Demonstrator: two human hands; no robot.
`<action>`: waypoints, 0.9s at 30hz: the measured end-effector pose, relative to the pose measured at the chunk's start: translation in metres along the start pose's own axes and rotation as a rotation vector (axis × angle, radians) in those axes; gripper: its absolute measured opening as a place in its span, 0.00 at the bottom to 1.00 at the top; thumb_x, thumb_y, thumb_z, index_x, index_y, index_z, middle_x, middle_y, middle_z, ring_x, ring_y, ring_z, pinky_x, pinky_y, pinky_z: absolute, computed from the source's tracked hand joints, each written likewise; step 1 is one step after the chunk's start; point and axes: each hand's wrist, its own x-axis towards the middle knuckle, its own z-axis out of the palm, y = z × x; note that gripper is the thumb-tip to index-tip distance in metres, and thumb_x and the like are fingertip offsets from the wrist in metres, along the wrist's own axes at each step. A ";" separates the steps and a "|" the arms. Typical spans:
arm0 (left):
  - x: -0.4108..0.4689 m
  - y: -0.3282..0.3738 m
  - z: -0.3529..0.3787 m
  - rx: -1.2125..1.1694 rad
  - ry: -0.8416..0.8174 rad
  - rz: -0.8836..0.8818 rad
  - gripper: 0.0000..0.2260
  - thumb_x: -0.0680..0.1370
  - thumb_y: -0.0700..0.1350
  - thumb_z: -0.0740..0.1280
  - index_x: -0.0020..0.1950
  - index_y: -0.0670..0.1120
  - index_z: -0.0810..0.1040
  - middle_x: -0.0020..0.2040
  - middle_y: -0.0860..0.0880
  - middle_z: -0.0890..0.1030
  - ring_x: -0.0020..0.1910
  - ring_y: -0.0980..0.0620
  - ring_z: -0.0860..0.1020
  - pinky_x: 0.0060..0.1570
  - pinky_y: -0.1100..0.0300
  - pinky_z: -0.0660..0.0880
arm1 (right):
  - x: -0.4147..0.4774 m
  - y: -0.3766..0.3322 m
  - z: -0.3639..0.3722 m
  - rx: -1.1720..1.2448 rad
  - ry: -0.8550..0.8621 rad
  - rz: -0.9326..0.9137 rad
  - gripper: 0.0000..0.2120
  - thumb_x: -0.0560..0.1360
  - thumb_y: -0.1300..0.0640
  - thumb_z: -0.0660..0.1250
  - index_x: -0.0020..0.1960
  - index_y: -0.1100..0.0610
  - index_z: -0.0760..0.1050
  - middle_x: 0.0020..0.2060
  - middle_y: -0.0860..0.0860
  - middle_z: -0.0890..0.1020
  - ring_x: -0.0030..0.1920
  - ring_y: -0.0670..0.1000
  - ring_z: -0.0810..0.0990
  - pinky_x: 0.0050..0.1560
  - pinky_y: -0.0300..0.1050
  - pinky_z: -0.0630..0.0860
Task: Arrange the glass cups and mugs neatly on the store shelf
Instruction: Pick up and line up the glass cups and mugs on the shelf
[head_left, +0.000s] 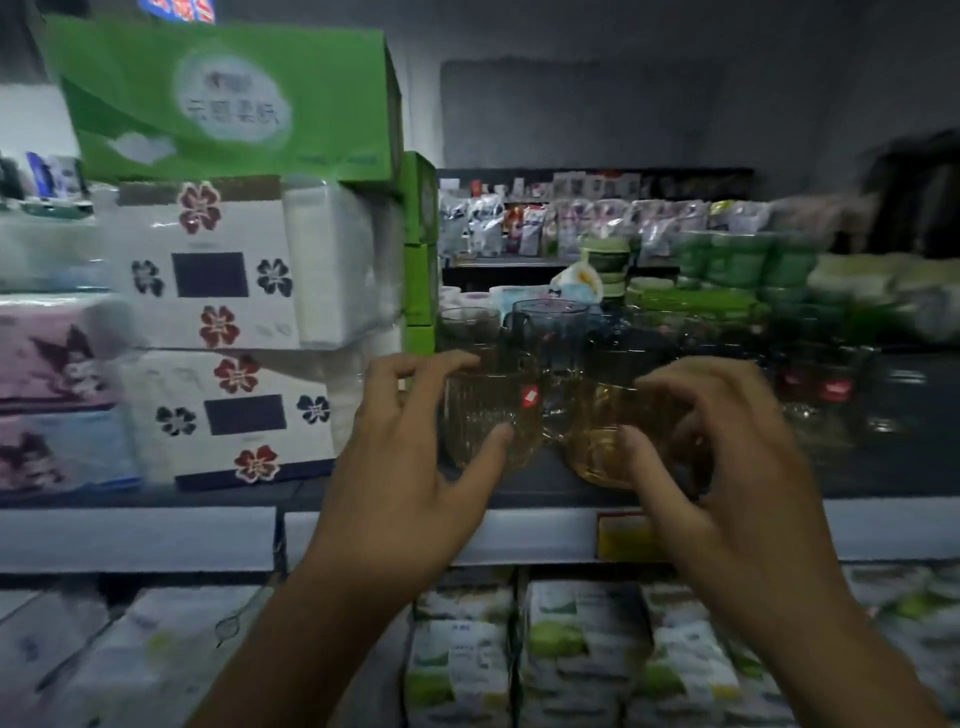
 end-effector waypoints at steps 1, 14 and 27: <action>0.003 -0.001 0.002 0.009 -0.026 -0.006 0.21 0.76 0.63 0.67 0.68 0.67 0.67 0.64 0.59 0.65 0.56 0.62 0.72 0.55 0.63 0.75 | 0.004 0.001 0.001 -0.070 -0.008 0.016 0.16 0.77 0.48 0.65 0.64 0.49 0.72 0.60 0.44 0.70 0.45 0.40 0.72 0.42 0.32 0.69; 0.011 -0.012 0.012 0.034 0.060 -0.041 0.21 0.72 0.65 0.71 0.55 0.62 0.63 0.53 0.59 0.72 0.47 0.60 0.71 0.41 0.57 0.70 | 0.020 -0.003 0.028 -0.238 -0.149 0.031 0.14 0.78 0.48 0.65 0.62 0.49 0.74 0.51 0.42 0.75 0.52 0.48 0.77 0.47 0.50 0.78; -0.010 -0.018 0.012 0.049 0.234 -0.084 0.28 0.72 0.61 0.73 0.68 0.58 0.68 0.61 0.56 0.74 0.49 0.64 0.68 0.45 0.60 0.70 | 0.020 0.019 0.029 -0.163 -0.040 0.064 0.22 0.71 0.37 0.72 0.56 0.49 0.71 0.59 0.46 0.65 0.49 0.44 0.69 0.47 0.38 0.73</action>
